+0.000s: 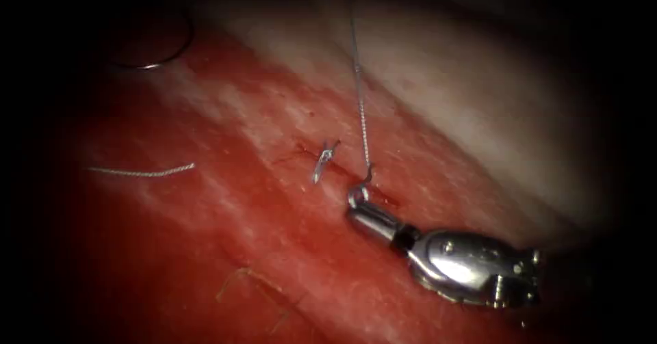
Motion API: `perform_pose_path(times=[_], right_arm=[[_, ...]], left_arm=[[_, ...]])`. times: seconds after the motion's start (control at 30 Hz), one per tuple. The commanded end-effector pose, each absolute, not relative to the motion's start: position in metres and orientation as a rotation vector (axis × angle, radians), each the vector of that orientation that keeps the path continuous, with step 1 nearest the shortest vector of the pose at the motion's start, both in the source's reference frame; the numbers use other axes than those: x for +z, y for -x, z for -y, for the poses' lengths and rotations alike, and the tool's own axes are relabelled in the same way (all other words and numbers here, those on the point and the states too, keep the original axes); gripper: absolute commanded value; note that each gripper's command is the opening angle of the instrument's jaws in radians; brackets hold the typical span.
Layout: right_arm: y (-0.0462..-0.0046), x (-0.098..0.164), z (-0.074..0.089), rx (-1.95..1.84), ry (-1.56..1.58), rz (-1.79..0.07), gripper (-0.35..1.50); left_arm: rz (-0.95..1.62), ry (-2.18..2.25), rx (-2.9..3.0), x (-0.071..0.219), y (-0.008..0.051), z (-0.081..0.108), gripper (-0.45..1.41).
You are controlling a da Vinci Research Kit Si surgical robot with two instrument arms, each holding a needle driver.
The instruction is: Wound Closure
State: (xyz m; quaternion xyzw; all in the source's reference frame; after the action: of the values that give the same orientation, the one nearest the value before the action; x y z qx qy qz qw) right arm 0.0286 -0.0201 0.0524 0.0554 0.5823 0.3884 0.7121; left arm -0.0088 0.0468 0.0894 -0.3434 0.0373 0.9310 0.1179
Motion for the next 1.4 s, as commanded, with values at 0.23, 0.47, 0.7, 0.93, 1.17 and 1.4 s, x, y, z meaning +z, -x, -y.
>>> perform_pose_path(times=[0.23,0.47,0.7,0.93,1.17,1.4], right_arm=[[-0.0286,0.0555,0.0191,0.377,0.029,-1.382,-0.35],[-0.0288,0.056,0.0201,0.074,0.017,-1.44,-0.35],[-0.029,0.0536,0.0213,0.061,0.018,-1.475,-0.35],[-0.0289,0.0534,0.0212,0.054,0.009,-1.486,-0.35],[-0.0286,0.054,0.0205,0.073,0.025,-1.467,-0.35],[-0.0284,0.0537,0.0213,0.073,0.033,-1.464,-0.35]], left_arm=[[-0.126,1.0,2.723,0.091,0.0097,-0.0474,-0.45],[-0.134,1.002,2.71,0.0922,0.0102,-0.0494,-0.45],[-0.145,1.007,2.704,0.0928,0.0097,-0.0505,-0.45],[-0.15,1.004,2.7,0.0932,0.0097,-0.0511,-0.45],[-0.158,1.006,2.68,0.0935,0.0099,-0.0525,-0.45],[-0.181,1.005,2.671,0.0945,0.0103,-0.0541,-0.45]])
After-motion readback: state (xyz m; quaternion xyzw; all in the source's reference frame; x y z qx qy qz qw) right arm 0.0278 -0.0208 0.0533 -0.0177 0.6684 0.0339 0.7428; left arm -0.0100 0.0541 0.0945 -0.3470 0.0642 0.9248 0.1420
